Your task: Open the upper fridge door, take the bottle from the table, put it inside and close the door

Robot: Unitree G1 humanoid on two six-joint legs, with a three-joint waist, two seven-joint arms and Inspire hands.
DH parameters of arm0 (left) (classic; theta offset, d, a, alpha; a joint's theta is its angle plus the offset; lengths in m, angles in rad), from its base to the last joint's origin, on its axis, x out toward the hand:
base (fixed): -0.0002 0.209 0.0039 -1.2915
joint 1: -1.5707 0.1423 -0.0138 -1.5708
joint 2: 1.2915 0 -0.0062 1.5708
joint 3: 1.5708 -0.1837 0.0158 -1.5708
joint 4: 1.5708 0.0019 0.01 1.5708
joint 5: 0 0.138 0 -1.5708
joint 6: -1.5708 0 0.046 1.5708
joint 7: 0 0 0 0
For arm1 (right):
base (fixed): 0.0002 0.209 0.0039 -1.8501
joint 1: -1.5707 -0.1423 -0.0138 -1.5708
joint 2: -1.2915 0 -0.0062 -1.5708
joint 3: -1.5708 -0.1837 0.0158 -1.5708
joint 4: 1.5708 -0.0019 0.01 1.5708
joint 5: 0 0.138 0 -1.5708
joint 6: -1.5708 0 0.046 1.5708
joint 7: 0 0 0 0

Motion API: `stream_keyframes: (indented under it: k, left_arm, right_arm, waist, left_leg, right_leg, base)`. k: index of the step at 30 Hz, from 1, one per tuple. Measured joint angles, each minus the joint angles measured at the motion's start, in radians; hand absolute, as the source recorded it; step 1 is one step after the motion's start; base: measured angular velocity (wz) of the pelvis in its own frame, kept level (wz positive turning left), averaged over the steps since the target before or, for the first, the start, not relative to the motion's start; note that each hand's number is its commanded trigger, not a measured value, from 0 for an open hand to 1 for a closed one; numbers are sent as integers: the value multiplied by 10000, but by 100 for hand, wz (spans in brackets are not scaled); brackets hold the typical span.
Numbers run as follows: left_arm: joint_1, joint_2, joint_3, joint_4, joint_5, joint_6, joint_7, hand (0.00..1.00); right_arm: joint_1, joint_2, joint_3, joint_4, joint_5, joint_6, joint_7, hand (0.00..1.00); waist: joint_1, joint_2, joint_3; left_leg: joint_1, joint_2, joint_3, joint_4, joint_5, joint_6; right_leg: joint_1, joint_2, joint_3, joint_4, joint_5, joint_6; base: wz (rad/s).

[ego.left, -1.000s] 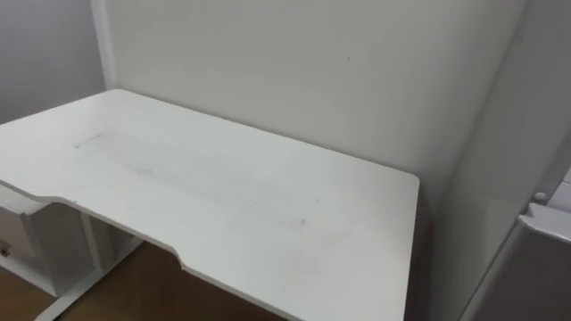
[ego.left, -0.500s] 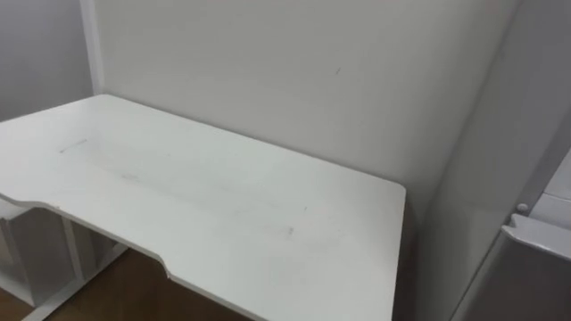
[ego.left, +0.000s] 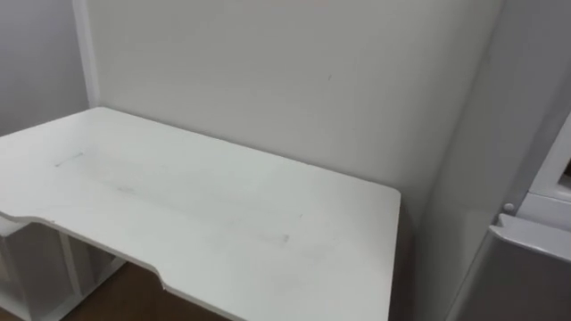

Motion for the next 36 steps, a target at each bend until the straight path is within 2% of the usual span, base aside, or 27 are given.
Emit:
stream_keyframes:
  k: [3, 7, 16, 22, 24, 29, 36]
  left_arm:
    - [32, 0, 0, 12, -13, 0, 0, 0]
    - [31, 0, -1, 21, -16, 0, -1, 0]
    - [28, -8, -2, 27, -7, 0, -8, 0]
    - [147, -45, -76, 42, -3, -2, -1, 0]
    - [184, -91, -200, 60, -13, -2, -1, 0]
    - [207, -406, -197, 277, -10, -3, -1, 0]
    - [172, -423, -197, 392, -26, -2, -3, 0]
  right_arm:
    - [132, 0, -13, -172, 6, 1, 39, 0]
    - [431, 1, -102, -609, 65, 1, 32, 0]
    - [737, 2, -174, -1008, 65, 40, 19, 0]
    - [1472, 5, -398, -1859, -82, -18, -178, 0]
    - [1728, 7, -470, -2186, -99, -21, -191, 0]
    - [2191, 10, -698, -3020, -117, 11, -147, 0]
    - [2381, 18, -699, -3433, -120, 27, -124, 0]
  waist:
    - [-40, 9, -33]
    - [-184, 3, -36]
    - [-264, 8, -36]
    - [-278, 49, -47]
    - [-293, 109, -72]
    - [-490, 287, -56]
    - [-720, 208, -70]
  left_leg:
    - [84, 1, 50, -60, 0, 0]
    - [107, -5, 53, -81, 0, 1]
    - [269, 0, 170, -195, 0, 4]
    - [408, 4, 211, -193, -1, 6]
    - [415, 8, 237, -196, -13, 19]
    - [414, 4, 324, -186, -21, 40]
    - [420, -5, 428, -195, -19, 44]
  right_leg:
    - [44, -13, 13, -3, -9, 14]
    - [116, -26, -22, 3, -16, 28]
    - [187, -45, 22, 10, -24, 41]
    - [255, -45, 58, 25, -24, 42]
    - [294, -46, 92, 27, -23, 43]
    - [284, -65, 253, 18, -37, 56]
    - [205, -77, 323, 6, -62, 67]
  base:
    - [-4]
    - [0]
    - [-1]
    - [-1]
    - [-2]
    - [-3]
    - [-4]
